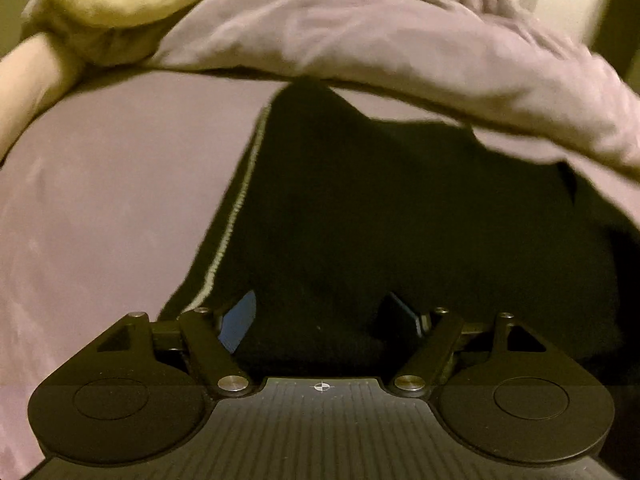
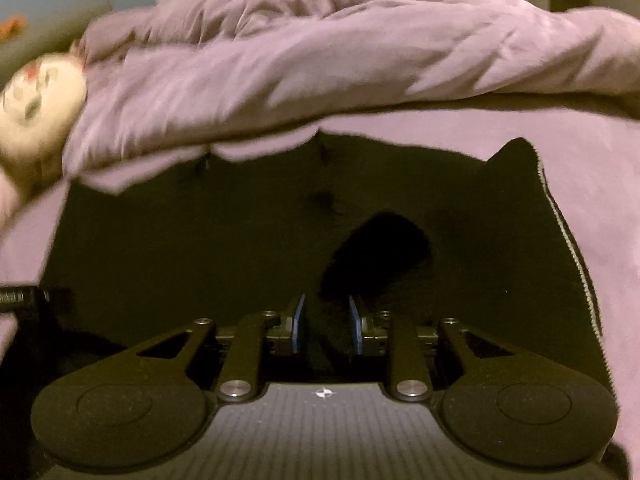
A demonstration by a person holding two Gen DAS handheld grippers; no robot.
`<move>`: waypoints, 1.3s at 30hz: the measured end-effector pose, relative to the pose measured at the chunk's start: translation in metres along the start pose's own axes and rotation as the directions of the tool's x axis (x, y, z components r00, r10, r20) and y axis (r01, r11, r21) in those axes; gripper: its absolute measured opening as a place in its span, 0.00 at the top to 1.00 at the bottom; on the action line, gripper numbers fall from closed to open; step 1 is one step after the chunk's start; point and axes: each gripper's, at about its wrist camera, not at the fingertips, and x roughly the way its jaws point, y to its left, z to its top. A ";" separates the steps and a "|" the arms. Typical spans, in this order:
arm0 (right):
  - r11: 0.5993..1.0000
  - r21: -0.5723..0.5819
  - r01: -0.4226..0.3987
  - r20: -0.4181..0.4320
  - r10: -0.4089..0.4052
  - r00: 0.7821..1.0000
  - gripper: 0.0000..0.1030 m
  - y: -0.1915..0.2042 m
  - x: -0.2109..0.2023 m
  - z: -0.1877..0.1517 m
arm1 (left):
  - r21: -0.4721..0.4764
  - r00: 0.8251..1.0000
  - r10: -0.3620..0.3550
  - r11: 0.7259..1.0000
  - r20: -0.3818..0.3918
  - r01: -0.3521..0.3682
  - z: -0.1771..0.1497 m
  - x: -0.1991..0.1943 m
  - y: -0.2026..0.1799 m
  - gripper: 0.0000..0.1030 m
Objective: Fold small clothes
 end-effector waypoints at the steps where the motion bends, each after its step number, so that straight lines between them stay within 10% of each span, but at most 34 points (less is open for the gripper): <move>1: 0.999 -0.035 0.009 0.000 -0.009 1.000 0.79 0.000 -0.001 -0.002 | 0.041 1.000 0.005 0.999 0.006 -0.005 -0.003 -0.001 -0.004 0.24; 9: 0.983 0.082 0.163 0.005 -0.164 0.986 0.79 -0.030 -0.031 -0.005 | 0.073 1.000 -0.012 0.997 0.005 0.012 -0.015 -0.006 -0.003 0.23; 18: 1.000 0.006 -0.001 0.032 0.001 0.999 0.77 0.014 -0.023 -0.016 | 0.093 1.000 0.005 0.996 0.008 -0.005 -0.015 -0.004 -0.008 0.18; 27: 1.000 -0.001 0.017 0.000 -0.017 1.000 0.77 0.008 -0.019 -0.021 | 0.091 1.000 -0.017 0.996 0.006 0.017 -0.018 -0.010 -0.003 0.17; 39: 0.991 0.051 0.121 -0.204 -0.108 0.973 0.60 -0.062 -0.137 -0.117 | -0.005 0.997 -0.048 0.999 -0.066 0.047 -0.091 -0.105 0.080 0.20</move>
